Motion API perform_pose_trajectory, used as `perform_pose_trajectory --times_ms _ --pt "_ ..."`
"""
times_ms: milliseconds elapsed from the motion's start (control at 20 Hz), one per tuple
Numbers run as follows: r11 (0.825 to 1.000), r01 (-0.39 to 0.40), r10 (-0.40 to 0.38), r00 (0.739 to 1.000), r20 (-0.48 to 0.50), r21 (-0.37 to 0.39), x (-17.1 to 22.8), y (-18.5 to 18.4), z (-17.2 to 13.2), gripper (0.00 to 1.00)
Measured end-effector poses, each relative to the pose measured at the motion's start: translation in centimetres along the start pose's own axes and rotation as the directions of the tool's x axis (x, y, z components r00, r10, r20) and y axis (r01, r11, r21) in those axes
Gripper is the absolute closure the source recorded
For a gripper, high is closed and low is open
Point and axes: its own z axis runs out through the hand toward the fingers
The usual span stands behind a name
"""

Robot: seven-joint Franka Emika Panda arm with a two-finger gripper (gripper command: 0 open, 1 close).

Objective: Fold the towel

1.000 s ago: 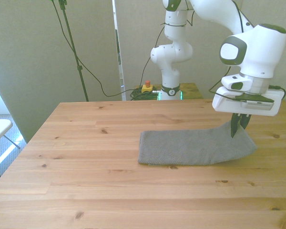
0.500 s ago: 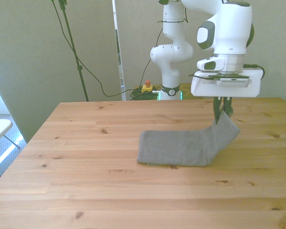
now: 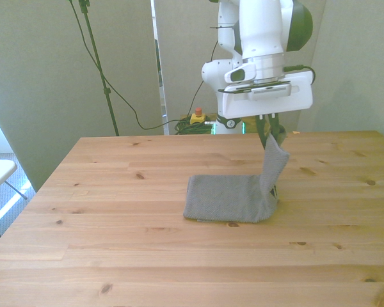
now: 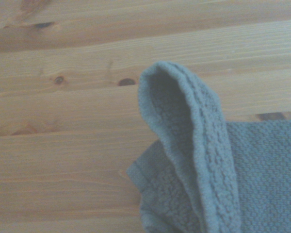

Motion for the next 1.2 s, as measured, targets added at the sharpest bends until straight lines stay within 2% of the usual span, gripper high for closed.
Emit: perform_pose_trajectory --times_ms 500,750,800,1000,1200 --pt "0.999 -0.048 0.048 0.999 0.024 0.016 5.7 5.5 -0.4 1.00" --pt "0.992 -0.120 0.118 0.991 0.058 0.034 10.1 8.6 0.0 1.00" --pt "0.990 -0.138 0.136 0.989 0.065 0.036 10.9 9.1 0.6 0.00" --pt "0.984 -0.178 0.175 0.981 0.088 0.020 12.9 9.9 3.3 0.00" --pt "0.983 -0.185 0.183 0.979 0.094 0.013 13.3 10.1 4.1 0.00"
